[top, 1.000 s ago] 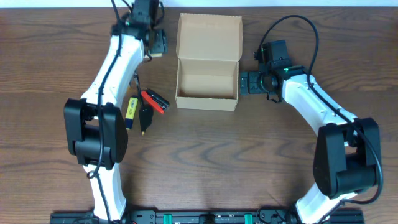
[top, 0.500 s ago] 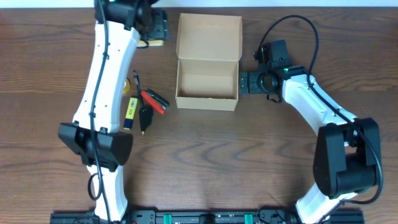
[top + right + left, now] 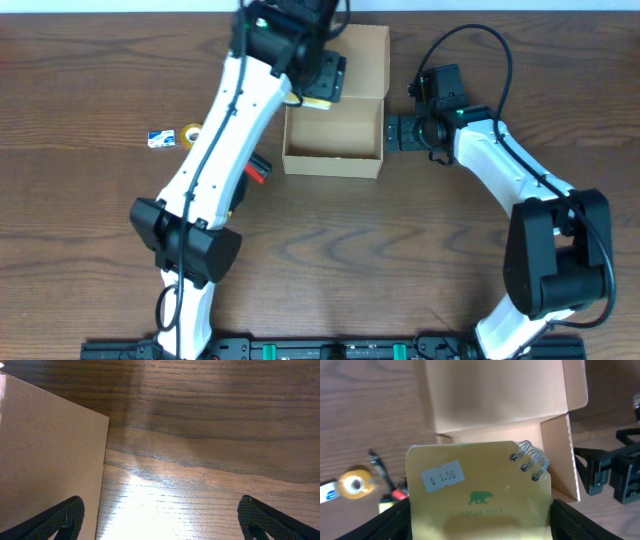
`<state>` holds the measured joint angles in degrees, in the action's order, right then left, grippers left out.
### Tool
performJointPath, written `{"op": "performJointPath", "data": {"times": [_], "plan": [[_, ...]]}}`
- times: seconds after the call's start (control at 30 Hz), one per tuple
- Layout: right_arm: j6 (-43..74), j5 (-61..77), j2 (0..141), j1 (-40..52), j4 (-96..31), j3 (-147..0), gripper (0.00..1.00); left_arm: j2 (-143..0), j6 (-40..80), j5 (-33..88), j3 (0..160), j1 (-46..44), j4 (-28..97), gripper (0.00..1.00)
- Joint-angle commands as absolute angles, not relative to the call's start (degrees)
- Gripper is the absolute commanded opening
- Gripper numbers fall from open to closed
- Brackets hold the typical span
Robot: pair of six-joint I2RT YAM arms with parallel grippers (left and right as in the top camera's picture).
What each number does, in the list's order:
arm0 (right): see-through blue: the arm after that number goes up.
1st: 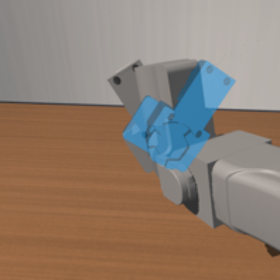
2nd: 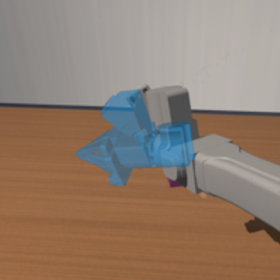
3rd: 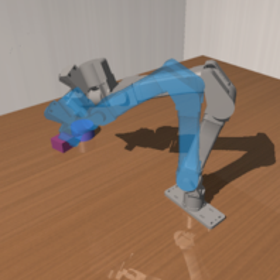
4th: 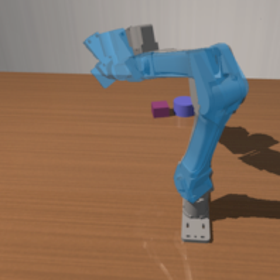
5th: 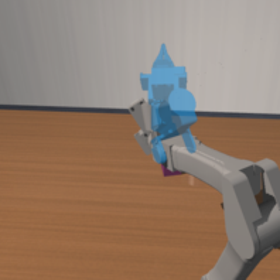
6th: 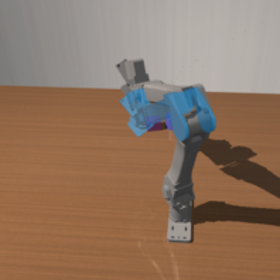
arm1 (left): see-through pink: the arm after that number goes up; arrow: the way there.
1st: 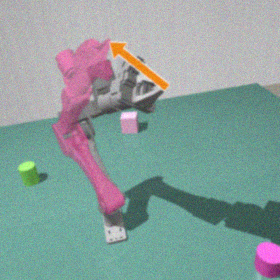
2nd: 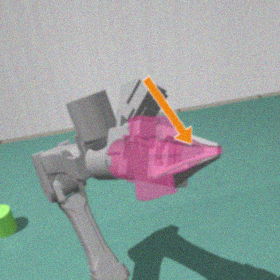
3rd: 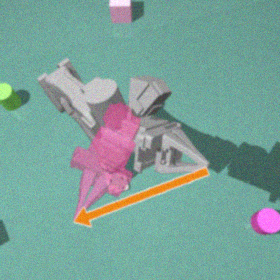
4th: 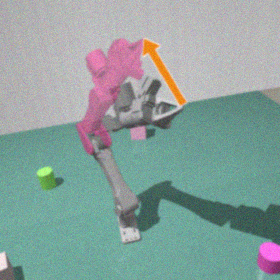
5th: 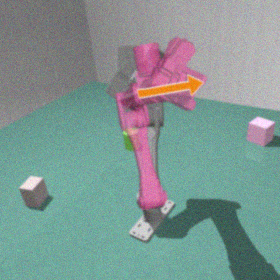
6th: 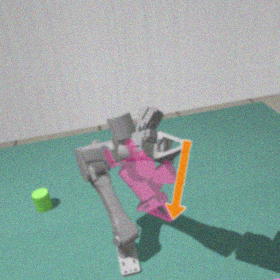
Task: Pack container
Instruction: 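Lift the yellow notepad with the left gripper and carry it over the box, then lower the notepad into the box and open the left gripper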
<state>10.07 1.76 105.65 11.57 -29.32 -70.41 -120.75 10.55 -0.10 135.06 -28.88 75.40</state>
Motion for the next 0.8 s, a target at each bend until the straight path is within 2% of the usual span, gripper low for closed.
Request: {"op": "performJointPath", "data": {"times": [0.0, 0.3, 0.77], "plan": [[10.7, 2.1, 105.7, 11.3, -29.4, -70.4, 0.99, -120.7, 12.6, 1.0, 130.0, -29.4, 72.8, 0.06], [10.7, 2.1, 105.7, 11.3, -29.4, -70.4, 0.99, -120.7, 16.5, 2.6, 116.6, -29.8, 62.7, 0.06], [10.7, 2.1, 105.7, 11.3, -29.4, -70.4, 0.99, -120.7, 17.4, 2.6, 107.2, -30.1, 56.1, 0.06]]}}
